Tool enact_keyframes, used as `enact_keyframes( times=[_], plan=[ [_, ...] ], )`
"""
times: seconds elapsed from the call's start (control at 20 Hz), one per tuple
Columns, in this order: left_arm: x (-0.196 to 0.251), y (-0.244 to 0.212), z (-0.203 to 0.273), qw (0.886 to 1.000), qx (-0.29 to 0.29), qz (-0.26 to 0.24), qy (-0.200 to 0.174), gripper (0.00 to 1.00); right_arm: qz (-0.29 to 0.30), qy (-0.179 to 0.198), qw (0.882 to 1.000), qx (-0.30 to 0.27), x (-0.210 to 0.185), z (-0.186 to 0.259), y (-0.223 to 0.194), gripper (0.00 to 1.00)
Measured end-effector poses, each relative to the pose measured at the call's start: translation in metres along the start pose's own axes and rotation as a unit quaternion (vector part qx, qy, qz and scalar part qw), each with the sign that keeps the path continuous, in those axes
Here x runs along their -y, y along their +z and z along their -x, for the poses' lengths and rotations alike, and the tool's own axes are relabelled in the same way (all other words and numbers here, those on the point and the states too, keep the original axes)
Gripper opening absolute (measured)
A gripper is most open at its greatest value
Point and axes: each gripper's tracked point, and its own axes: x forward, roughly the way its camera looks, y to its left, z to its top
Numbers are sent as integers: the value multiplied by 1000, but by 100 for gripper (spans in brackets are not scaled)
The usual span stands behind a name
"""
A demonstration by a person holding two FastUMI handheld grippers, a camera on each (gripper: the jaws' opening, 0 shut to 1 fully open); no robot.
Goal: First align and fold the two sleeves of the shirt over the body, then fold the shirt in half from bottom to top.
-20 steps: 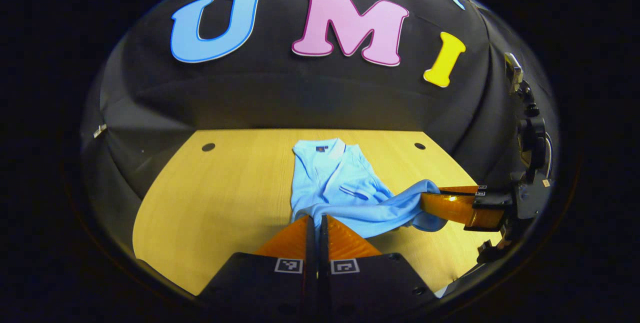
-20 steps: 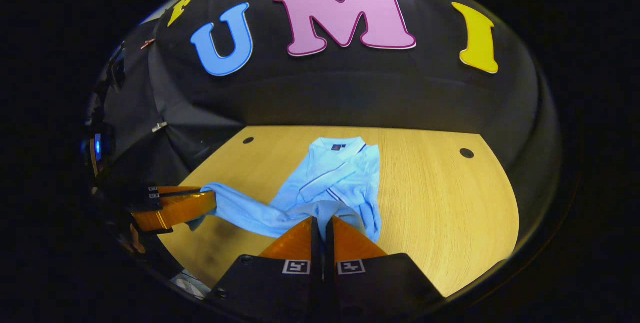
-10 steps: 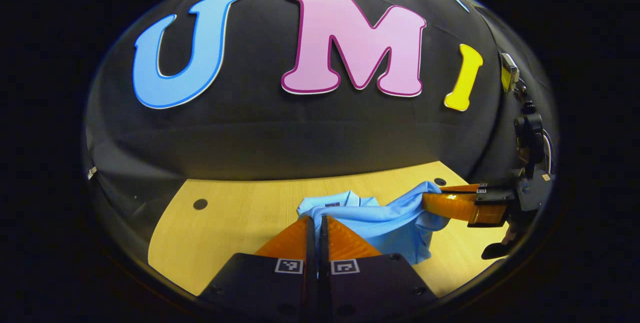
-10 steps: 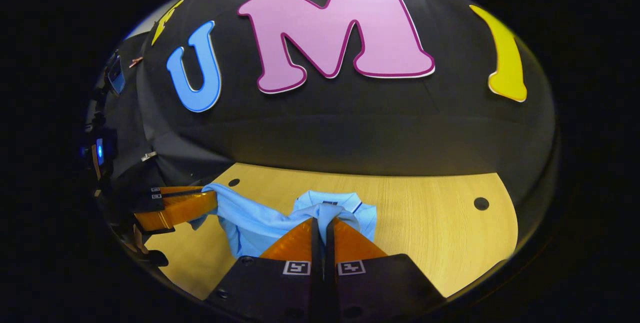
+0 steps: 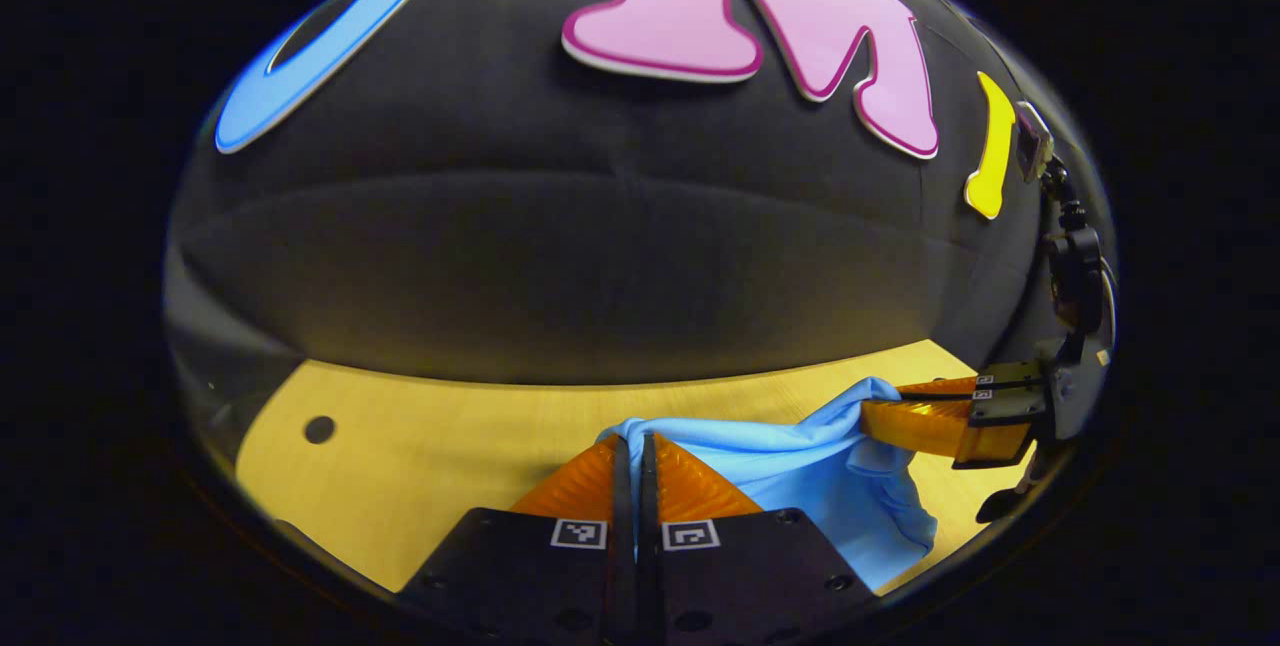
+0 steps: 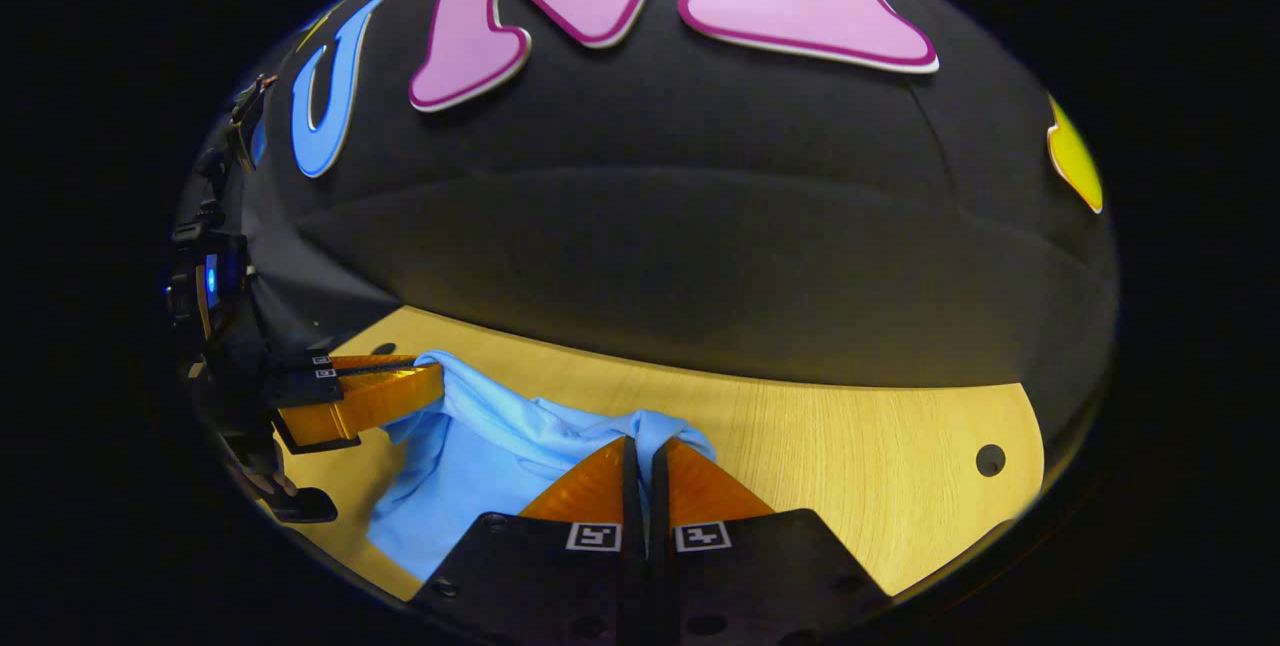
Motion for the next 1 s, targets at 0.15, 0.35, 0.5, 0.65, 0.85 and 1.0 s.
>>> enact_keyframes(
  times=[0.15, 0.35, 0.5, 0.65, 0.85, 1.0],
  plan=[
    [-15, -32, -27, 999, -29, -19, 6, 6, -9, -5, 1000, -15, 5, -19, -22, 5],
    [-24, -43, -39, 998, -35, -44, 39, 14, 7, -20, 999, -23, 12, -30, -35, 14],
    [-32, -48, -33, 993, -49, -78, 69, 51, -2, -18, 999, -35, 9, -24, -41, 77],
    [-24, -32, -9, 996, -24, -51, 68, 99, 2, -37, 999, -9, 11, -3, -25, 96],
    [-18, 6, 52, 996, 29, -45, 68, 99, -7, -64, 998, 25, 7, 48, 13, 96],
    [-7, 37, 100, 995, 59, -54, 58, 99, -7, -77, 996, 52, -1, 90, 41, 96]
  ],
)
